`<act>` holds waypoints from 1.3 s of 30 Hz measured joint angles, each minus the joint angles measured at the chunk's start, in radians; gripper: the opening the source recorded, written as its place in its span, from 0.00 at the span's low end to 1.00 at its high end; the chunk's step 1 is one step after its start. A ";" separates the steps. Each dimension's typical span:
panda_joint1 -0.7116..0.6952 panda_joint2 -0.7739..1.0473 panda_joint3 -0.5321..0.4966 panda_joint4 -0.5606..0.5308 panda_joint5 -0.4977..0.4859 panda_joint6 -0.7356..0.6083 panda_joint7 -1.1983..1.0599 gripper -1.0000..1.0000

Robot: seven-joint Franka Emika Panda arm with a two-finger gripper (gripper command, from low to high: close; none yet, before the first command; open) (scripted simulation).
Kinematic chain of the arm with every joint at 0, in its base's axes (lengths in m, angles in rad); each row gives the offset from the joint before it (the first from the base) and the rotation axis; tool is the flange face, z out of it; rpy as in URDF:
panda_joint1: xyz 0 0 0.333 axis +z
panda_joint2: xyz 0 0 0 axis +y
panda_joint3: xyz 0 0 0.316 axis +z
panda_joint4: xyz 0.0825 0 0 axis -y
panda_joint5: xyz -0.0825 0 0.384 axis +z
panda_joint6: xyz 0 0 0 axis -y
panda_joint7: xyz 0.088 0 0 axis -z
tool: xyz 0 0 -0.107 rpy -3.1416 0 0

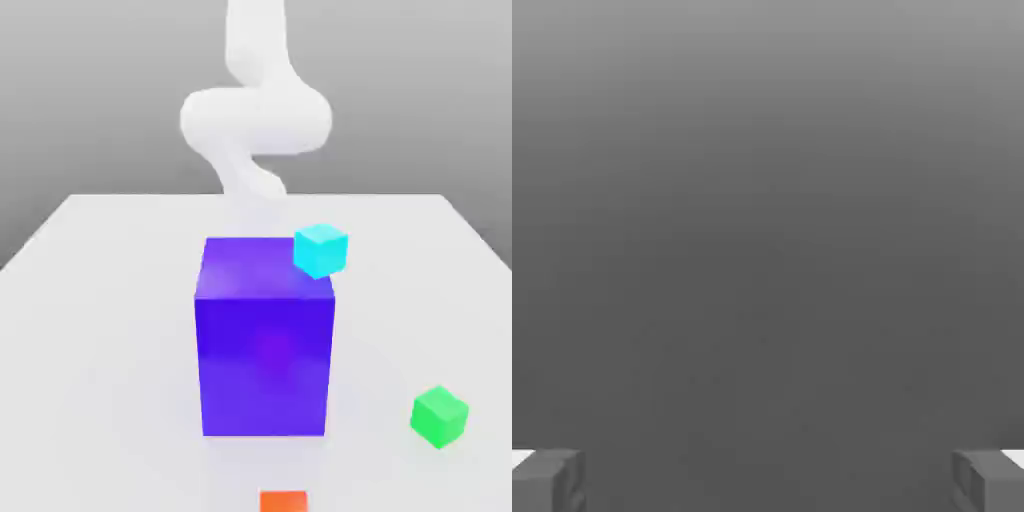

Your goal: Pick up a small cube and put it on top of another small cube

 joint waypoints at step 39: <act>0.376 1.411 0.124 0.388 -0.169 0.268 -0.003 0.00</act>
